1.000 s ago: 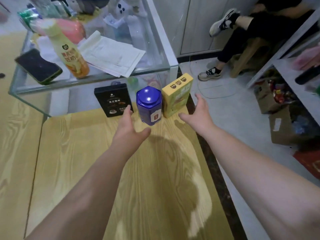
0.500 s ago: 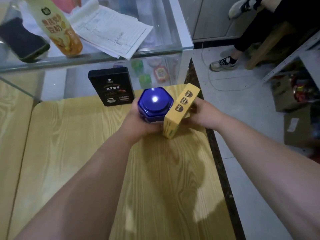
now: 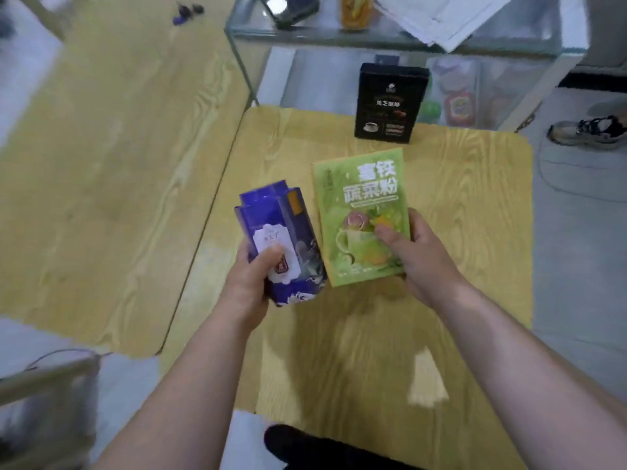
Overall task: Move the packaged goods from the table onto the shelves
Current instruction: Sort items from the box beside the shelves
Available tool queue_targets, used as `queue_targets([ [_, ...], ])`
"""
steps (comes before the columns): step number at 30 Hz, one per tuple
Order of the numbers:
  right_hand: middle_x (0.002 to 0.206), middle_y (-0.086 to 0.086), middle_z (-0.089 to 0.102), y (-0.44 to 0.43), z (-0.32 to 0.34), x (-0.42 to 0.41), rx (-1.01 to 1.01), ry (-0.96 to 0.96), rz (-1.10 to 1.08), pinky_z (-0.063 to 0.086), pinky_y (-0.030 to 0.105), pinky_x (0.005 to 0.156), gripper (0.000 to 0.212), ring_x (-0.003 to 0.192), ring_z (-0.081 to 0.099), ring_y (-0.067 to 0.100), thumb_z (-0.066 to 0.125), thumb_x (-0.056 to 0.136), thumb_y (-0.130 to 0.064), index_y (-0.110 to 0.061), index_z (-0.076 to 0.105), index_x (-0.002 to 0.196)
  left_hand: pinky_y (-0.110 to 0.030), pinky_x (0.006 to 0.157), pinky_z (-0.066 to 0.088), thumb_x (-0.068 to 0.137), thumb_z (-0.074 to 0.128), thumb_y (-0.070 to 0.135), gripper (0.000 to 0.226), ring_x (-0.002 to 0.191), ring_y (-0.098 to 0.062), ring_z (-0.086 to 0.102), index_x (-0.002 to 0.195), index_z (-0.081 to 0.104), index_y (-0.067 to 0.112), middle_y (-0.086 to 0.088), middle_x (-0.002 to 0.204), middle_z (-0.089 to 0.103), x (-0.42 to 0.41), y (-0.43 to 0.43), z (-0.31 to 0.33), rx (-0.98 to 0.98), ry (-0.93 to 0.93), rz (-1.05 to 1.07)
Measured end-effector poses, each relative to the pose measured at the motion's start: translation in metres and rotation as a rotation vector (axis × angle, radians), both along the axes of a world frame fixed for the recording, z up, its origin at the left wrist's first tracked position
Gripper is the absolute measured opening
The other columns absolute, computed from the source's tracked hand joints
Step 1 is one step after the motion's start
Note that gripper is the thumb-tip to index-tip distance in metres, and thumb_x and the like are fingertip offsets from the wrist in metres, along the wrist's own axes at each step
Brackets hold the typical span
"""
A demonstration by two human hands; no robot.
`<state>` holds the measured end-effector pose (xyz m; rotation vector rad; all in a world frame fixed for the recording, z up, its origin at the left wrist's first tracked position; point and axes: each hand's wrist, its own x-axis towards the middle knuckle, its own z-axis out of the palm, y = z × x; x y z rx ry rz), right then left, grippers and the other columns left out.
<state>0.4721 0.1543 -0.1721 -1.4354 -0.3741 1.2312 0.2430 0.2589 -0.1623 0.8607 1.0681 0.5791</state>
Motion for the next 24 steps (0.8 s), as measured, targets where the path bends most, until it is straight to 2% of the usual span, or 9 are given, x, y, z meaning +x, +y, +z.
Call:
queue_targets([
  [2, 0.114, 0.002, 0.073, 0.013, 0.017, -0.04, 0.014, -0.033, 0.114, 0.056, 0.054, 0.092, 0.042, 0.106, 0.071, 0.027, 0.079, 0.083, -0.037, -0.026, 0.06, 0.119, -0.043, 0.082, 0.06, 0.061, 0.072, 0.033, 0.076, 0.097, -0.027, 0.073, 0.132, 0.057, 0.012, -0.012, 0.112, 0.073, -0.049, -0.01, 0.015, -0.005, -0.037, 0.092],
  [4, 0.116, 0.003, 0.073, 0.026, 0.032, -0.082, 0.036, -0.054, 0.248, 0.055, 0.056, 0.095, 0.036, 0.107, 0.07, 0.029, 0.077, 0.086, -0.037, -0.028, 0.062, 0.118, -0.04, 0.081, 0.061, 0.062, 0.071, 0.036, 0.077, 0.094, -0.025, 0.073, 0.133, 0.057, 0.01, -0.01, 0.109, 0.074, -0.097, -0.024, 0.034, -0.008, -0.053, 0.198],
  [8, 0.113, 0.005, 0.073, 0.043, 0.076, -0.18, 0.082, -0.042, 0.476, 0.054, 0.061, 0.092, 0.041, 0.107, 0.07, 0.034, 0.075, 0.078, -0.042, -0.028, 0.061, 0.115, -0.05, 0.087, 0.057, 0.074, 0.063, 0.034, 0.065, 0.095, -0.026, 0.073, 0.134, 0.057, 0.008, -0.008, 0.107, 0.075, -0.197, -0.059, 0.08, 0.069, -0.035, 0.414],
  [11, 0.11, 0.002, 0.074, 0.045, 0.112, -0.261, 0.139, -0.096, 0.655, 0.055, 0.06, 0.091, 0.048, 0.103, 0.072, 0.029, 0.076, 0.069, -0.05, -0.031, 0.061, 0.111, -0.046, 0.077, 0.062, 0.084, 0.056, 0.032, 0.063, 0.091, -0.023, 0.074, 0.139, 0.051, 0.001, -0.006, 0.101, 0.076, -0.274, -0.093, 0.115, 0.121, -0.068, 0.598],
  [15, 0.105, -0.001, 0.075, 0.038, 0.158, -0.377, 0.227, -0.15, 0.846, 0.059, 0.052, 0.089, 0.039, 0.098, 0.073, 0.023, 0.075, 0.074, -0.044, -0.031, 0.062, 0.108, -0.04, 0.074, 0.061, 0.086, 0.054, 0.039, 0.066, 0.093, -0.023, 0.074, 0.142, 0.049, 0.004, -0.005, 0.102, 0.076, -0.377, -0.144, 0.158, 0.206, -0.069, 0.816],
  [18, 0.108, 0.003, 0.074, 0.022, 0.188, -0.467, 0.291, -0.146, 0.982, 0.061, 0.035, 0.078, 0.025, 0.099, 0.073, 0.025, 0.073, 0.09, -0.027, -0.025, 0.061, 0.112, -0.043, 0.075, 0.061, 0.083, 0.058, 0.042, 0.065, 0.097, -0.026, 0.074, 0.139, 0.052, 0.009, -0.004, 0.104, 0.077, -0.452, -0.194, 0.187, 0.262, -0.044, 0.978],
  [20, 0.11, 0.004, 0.074, 0.007, 0.205, -0.528, 0.332, -0.134, 1.075, 0.06, 0.029, 0.071, 0.021, 0.099, 0.073, 0.024, 0.069, 0.094, -0.022, -0.024, 0.061, 0.113, -0.044, 0.074, 0.06, 0.081, 0.064, 0.042, 0.065, 0.105, -0.031, 0.071, 0.138, 0.053, 0.012, -0.008, 0.111, 0.075, -0.498, -0.232, 0.205, 0.287, -0.029, 1.075],
  [22, 0.11, 0.003, 0.073, -0.013, 0.22, -0.591, 0.373, -0.119, 1.165, 0.06, 0.032, 0.072, 0.026, 0.098, 0.073, 0.024, 0.073, 0.089, -0.026, -0.026, 0.061, 0.111, -0.04, 0.066, 0.061, 0.085, 0.065, 0.036, 0.057, 0.1, -0.03, 0.073, 0.135, 0.052, 0.01, -0.008, 0.109, 0.076, -0.541, -0.273, 0.22, 0.328, -0.01, 1.169],
  [24, 0.108, 0.003, 0.074, -0.037, 0.231, -0.65, 0.412, -0.08, 1.263, 0.061, 0.046, 0.08, 0.034, 0.098, 0.073, 0.027, 0.074, 0.078, -0.034, -0.029, 0.062, 0.109, -0.037, 0.061, 0.061, 0.089, 0.068, 0.025, 0.046, 0.085, -0.023, 0.075, 0.129, 0.053, 0.009, -0.004, 0.097, 0.078, -0.579, -0.315, 0.233, 0.383, 0.022, 1.293],
])
